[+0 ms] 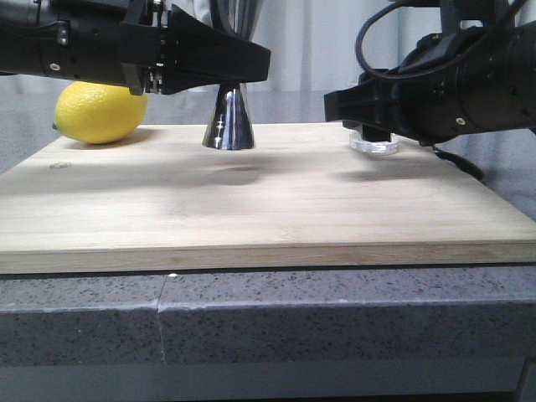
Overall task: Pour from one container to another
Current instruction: 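Lower the measuring cup onto the board with the right gripper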
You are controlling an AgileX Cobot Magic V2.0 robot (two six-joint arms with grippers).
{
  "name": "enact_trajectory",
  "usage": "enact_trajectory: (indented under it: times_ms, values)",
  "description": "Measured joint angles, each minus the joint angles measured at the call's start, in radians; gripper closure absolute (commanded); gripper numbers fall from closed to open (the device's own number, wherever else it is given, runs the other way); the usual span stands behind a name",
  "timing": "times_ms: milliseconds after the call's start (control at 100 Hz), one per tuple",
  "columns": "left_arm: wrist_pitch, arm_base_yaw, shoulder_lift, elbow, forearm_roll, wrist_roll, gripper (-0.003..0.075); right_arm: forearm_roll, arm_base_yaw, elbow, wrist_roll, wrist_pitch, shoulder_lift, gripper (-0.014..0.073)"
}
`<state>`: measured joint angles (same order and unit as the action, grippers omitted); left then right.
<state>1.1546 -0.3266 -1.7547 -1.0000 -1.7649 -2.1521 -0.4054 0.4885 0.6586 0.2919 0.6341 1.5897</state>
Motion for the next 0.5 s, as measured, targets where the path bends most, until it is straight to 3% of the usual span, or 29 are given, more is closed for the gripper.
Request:
enact_trajectory:
  times_ms: [150,370,500]
  values:
    - [0.0,0.0,0.0,0.0,0.0,0.0,0.0575,0.0,0.0,0.0,0.0,0.019,0.011,0.0282]
    - [0.0,0.0,0.0,0.0,0.0,0.0,0.0575,0.0,0.0,0.0,0.0,0.006,0.016,-0.0008]
    - [0.0,0.0,0.0,0.0,0.0,0.0,0.0575,0.0,0.0,0.0,0.0,-0.062,0.0,-0.0045]
